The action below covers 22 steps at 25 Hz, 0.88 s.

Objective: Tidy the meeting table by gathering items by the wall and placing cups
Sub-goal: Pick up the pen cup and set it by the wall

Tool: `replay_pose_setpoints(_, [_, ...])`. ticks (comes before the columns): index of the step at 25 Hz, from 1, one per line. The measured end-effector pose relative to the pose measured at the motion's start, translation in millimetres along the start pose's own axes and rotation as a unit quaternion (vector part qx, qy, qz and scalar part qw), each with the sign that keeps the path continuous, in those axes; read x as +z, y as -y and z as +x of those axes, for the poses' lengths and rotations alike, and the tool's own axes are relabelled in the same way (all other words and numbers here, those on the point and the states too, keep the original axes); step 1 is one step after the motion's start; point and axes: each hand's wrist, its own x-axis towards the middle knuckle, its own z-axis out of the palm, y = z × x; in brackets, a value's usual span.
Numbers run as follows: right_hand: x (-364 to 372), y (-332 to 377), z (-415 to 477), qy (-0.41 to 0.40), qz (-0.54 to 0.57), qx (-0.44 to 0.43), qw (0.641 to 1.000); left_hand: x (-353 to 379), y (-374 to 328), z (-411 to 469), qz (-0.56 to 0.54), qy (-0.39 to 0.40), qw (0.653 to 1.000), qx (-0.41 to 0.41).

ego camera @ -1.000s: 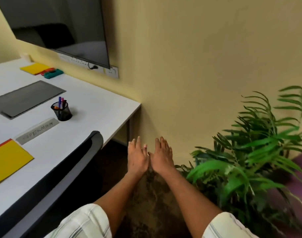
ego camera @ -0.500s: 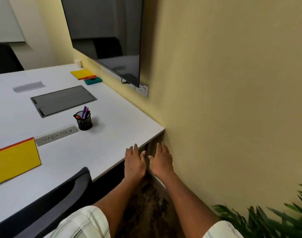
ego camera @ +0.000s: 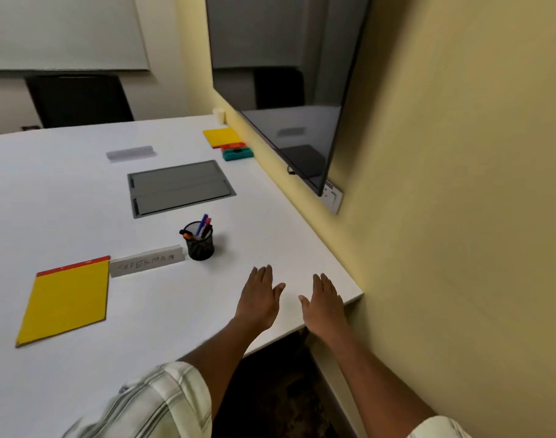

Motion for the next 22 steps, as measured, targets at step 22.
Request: replay_pose_setpoints(22, [58, 120, 225, 0.218, 0.064, -0.294, 0.928, -29, 111, 105, -0.182, -0.18, 0.879, -0.403])
